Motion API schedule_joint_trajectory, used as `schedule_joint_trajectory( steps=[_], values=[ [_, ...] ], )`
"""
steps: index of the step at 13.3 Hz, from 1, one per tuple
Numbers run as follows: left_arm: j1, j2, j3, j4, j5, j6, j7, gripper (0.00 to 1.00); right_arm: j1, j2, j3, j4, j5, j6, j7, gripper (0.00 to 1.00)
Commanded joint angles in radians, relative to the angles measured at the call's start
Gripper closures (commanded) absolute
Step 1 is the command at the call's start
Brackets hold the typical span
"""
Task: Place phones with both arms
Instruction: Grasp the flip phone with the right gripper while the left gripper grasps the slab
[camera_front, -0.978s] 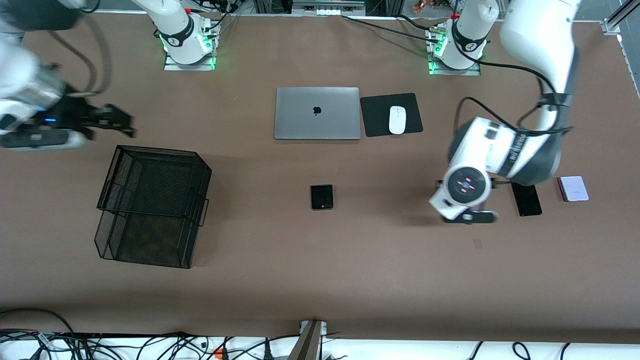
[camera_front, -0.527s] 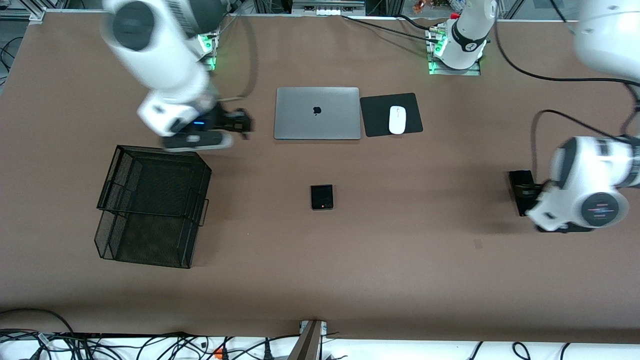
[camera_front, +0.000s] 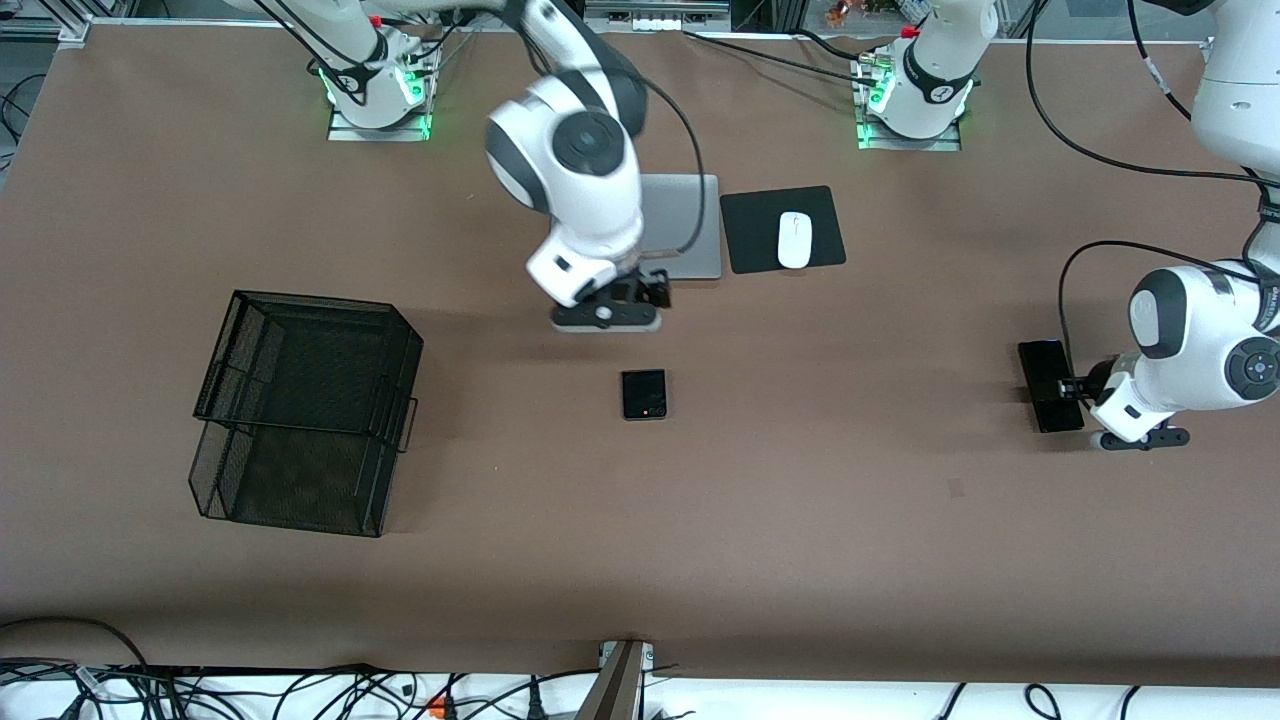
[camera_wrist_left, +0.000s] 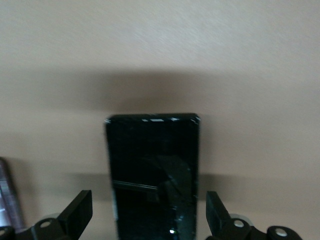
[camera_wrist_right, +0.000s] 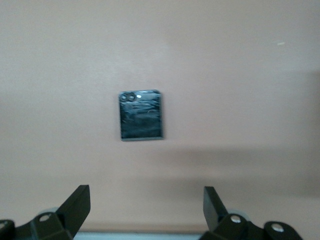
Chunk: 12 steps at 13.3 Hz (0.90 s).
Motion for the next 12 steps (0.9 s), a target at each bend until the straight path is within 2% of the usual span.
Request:
schedule_joint_trajectory(
  steps=[1,3,6,7,9,10,12],
  values=[
    [0.029,-0.010,-0.023,-0.024,-0.035,0.012,0.044,0.00,0.033,0.189,-0.020,0.160,-0.018,0.042,0.053,0.00],
    [0.029,0.004,-0.021,-0.024,-0.033,0.018,0.044,0.00,0.033,0.277,-0.020,0.225,-0.020,0.054,0.055,0.00],
    [0.029,0.019,-0.021,-0.024,-0.033,0.018,0.044,0.00,0.024,0.336,-0.030,0.224,-0.078,0.148,0.037,0.00],
    [0.029,0.020,-0.021,-0.024,-0.027,0.017,0.046,0.05,0.013,0.349,-0.030,0.224,-0.086,0.175,0.027,0.00],
    [0.027,0.017,-0.021,-0.021,-0.020,0.009,0.056,0.53,-0.003,0.365,-0.030,0.224,-0.087,0.212,-0.002,0.00],
    [0.027,0.014,-0.021,-0.019,-0.021,0.005,0.104,0.70,-0.016,0.371,-0.030,0.224,-0.087,0.223,-0.006,0.00],
    [0.023,0.004,-0.023,-0.006,-0.021,-0.023,0.147,0.74,-0.016,0.383,-0.030,0.224,-0.087,0.243,-0.003,0.00]
  ],
)
